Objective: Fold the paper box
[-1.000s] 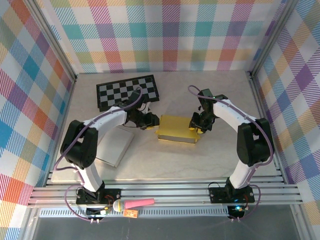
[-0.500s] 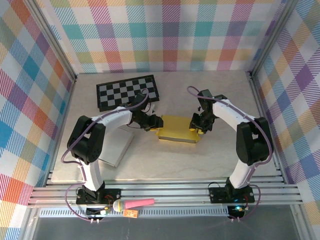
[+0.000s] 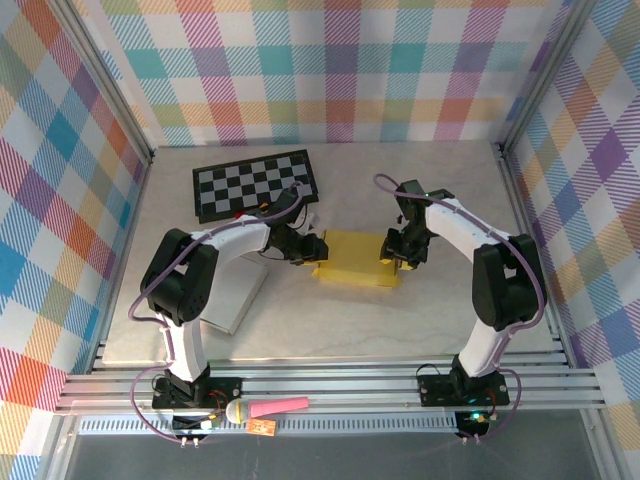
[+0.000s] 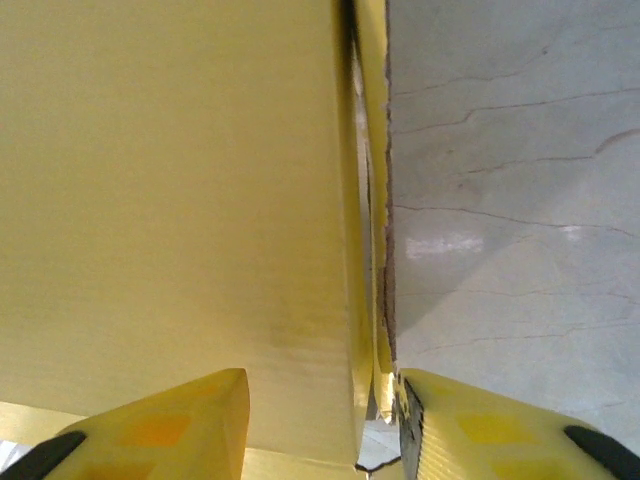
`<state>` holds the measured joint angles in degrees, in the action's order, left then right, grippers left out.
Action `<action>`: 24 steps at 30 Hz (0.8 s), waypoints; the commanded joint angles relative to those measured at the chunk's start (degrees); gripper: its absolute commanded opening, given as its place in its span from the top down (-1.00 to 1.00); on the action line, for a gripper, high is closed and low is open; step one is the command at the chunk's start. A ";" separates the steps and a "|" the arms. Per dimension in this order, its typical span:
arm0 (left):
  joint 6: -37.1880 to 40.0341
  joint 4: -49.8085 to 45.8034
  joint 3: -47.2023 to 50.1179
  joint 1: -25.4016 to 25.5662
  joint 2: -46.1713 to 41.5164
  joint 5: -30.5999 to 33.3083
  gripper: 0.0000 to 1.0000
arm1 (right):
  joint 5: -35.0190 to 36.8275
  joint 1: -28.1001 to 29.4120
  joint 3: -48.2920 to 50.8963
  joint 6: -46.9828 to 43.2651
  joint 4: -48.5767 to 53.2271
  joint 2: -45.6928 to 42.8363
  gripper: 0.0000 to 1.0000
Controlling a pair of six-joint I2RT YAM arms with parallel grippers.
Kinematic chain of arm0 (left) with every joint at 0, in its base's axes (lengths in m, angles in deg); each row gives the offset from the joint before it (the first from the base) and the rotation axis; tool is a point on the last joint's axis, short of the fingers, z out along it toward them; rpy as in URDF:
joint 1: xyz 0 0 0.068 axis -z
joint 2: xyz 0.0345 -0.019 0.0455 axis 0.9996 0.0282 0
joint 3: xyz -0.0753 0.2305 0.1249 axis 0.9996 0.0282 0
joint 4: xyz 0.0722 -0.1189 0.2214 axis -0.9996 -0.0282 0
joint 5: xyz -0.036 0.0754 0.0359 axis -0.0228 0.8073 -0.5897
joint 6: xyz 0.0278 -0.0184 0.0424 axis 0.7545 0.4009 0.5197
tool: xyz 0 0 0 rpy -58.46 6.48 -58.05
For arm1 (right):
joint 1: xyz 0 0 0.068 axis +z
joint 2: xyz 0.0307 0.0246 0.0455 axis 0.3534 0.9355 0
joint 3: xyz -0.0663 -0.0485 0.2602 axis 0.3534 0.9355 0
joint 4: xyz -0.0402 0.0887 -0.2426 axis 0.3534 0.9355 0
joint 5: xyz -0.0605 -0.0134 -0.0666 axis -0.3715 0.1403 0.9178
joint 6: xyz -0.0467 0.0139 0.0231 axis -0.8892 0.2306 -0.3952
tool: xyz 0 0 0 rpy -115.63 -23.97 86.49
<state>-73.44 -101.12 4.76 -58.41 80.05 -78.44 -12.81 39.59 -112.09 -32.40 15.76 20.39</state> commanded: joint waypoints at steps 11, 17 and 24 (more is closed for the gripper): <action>2.64 -4.14 0.32 1.31 0.95 3.09 0.32 | 0.51 0.25 0.63 -4.81 -1.48 3.96 0.01; 2.72 -2.09 0.78 1.31 1.53 1.75 0.39 | -0.58 0.24 -0.11 -6.10 -3.68 5.84 0.14; 2.36 -1.24 -0.01 1.83 3.04 0.63 0.50 | -2.15 0.31 -0.76 -7.07 -4.64 7.22 0.34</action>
<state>-71.52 -102.26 4.76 -57.62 81.12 -76.91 -13.93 39.57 -112.09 -38.28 12.59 25.50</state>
